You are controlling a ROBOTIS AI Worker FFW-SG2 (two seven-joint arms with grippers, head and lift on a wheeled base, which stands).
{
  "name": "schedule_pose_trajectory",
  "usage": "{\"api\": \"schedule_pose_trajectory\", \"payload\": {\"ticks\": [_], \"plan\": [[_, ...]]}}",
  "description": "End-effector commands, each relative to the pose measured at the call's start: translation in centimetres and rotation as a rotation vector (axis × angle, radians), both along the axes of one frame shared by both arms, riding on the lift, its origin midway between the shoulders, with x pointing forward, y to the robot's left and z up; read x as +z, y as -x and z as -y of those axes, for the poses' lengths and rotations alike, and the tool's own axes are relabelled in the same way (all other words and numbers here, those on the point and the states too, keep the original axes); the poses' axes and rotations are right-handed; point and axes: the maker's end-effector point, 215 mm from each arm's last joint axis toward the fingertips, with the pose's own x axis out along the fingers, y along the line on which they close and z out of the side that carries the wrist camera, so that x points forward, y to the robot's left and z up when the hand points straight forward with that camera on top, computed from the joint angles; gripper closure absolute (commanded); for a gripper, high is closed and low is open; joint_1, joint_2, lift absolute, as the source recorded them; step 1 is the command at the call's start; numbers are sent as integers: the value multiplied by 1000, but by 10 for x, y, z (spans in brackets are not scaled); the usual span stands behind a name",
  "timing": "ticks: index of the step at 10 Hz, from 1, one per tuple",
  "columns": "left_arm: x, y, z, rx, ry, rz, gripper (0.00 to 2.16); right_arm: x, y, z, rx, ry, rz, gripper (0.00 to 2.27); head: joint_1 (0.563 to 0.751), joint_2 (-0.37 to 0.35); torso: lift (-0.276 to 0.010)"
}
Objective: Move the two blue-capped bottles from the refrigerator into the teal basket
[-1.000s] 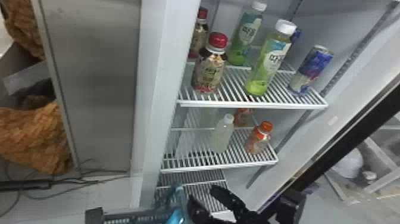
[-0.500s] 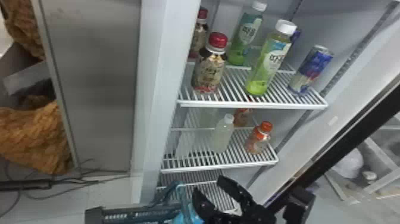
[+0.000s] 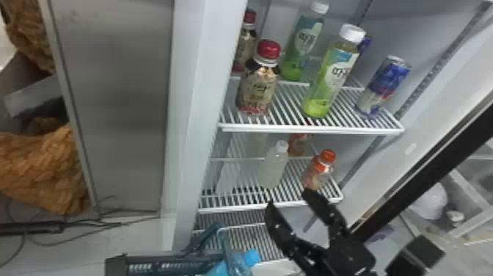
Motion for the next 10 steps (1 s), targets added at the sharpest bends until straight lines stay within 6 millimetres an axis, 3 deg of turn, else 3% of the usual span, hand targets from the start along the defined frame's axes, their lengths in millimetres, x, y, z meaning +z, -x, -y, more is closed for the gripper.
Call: {"api": "schedule_pose_trajectory", "payload": {"ticks": [1, 3, 5, 10], "plan": [[0, 1, 1, -3, 1, -2, 1105, 15, 2, 3, -17, 25, 60, 340, 695, -350, -155], [0, 1, 1, -4, 1, -1, 1105, 21, 2, 10, -62, 33, 111, 340, 695, -350, -155], [0, 0, 2, -1, 1, 0, 1105, 4, -3, 23, -126, 14, 137, 311, 695, -350, -155], [-2, 2, 0, 5, 0, -10, 1105, -10, -14, 39, -200, 54, 170, 165, 695, -350, -155]]}}
